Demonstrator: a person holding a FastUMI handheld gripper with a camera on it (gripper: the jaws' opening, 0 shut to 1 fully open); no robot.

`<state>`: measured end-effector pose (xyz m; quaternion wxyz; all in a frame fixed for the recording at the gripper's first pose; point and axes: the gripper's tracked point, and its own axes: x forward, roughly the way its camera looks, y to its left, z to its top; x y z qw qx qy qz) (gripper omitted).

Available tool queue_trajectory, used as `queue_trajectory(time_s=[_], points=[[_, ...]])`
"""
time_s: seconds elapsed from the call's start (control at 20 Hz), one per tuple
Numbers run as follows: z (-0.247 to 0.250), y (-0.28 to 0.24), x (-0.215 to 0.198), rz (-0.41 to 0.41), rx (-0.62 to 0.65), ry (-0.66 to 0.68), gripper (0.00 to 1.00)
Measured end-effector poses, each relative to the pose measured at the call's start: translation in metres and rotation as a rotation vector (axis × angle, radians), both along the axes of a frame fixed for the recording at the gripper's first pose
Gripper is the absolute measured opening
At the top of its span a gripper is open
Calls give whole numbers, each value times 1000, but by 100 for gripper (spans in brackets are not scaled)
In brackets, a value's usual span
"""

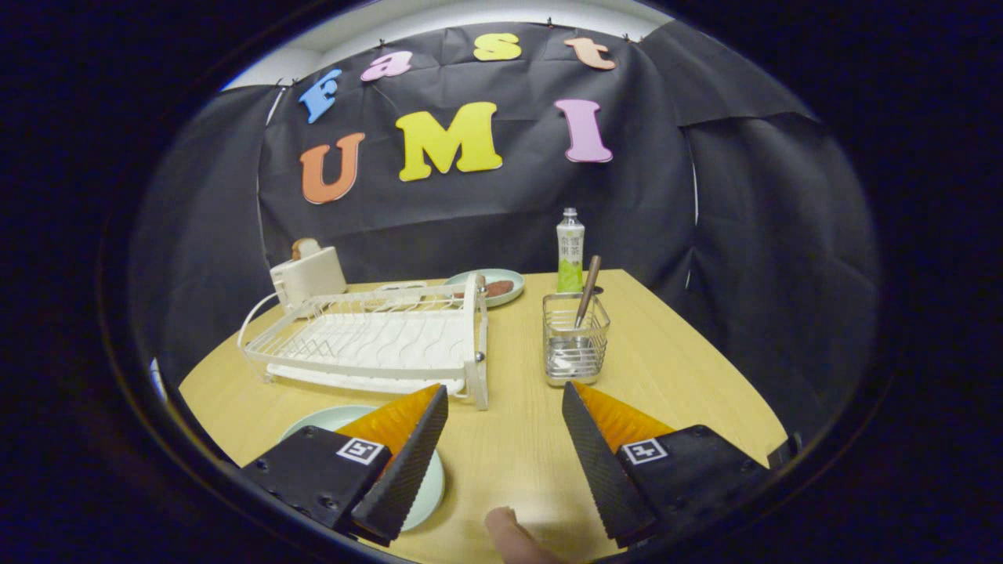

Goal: Take the plate from the dish rack, then take the spoon from the basket and place it into the plate.

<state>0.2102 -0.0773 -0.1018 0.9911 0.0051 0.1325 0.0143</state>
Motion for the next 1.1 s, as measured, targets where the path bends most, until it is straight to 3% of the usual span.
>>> queue_trajectory(time_s=[0.25,0.55,0.95,1.1], points=[[31,-25,48,9,-10,-52,100],[55,-74,122,-57,-46,-67,100],[59,-94,205,8,67,22,100],[47,-91,218,37,132,79,94]])
